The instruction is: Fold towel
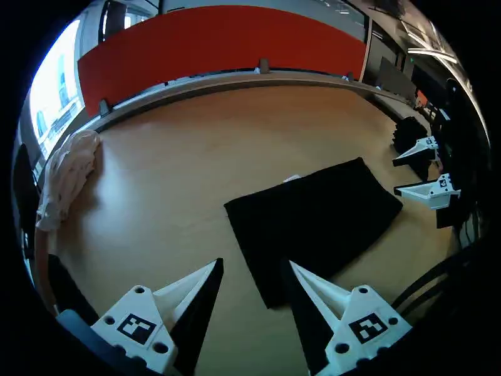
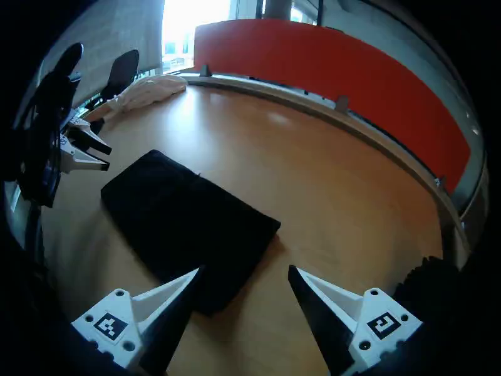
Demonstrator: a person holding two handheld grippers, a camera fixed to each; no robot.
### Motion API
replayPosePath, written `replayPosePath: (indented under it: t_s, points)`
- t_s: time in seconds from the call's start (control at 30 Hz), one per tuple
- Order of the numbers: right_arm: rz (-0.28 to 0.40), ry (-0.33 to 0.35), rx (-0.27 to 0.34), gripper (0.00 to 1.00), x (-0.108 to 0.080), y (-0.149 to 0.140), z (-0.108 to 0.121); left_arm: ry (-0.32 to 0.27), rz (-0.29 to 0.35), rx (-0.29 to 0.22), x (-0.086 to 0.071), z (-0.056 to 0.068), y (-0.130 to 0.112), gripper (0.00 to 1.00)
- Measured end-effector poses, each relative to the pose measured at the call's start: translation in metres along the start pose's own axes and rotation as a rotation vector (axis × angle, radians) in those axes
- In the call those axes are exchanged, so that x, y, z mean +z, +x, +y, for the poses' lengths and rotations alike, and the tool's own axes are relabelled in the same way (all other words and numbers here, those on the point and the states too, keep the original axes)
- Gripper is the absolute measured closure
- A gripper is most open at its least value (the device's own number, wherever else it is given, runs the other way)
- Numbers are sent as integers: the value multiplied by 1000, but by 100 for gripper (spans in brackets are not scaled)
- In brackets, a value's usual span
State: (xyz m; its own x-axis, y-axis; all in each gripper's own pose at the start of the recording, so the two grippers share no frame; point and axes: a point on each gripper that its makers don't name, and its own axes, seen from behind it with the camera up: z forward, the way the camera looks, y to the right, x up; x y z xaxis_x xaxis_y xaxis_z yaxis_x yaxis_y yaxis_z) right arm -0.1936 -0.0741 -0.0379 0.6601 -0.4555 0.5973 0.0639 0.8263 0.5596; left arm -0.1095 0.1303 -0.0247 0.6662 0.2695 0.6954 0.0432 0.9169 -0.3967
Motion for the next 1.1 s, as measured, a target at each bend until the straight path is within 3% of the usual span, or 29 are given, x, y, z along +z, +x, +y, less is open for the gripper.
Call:
replayPosePath:
  t_s: [0.47,1.1]
  points:
    - [-18,18,12,0,-9,-18,-14,4,-26,-42,-15,5,-27,34]
    - [-47,59,-22,0,-12,-35,-24,11,-64,-124,-38,9,-65,34]
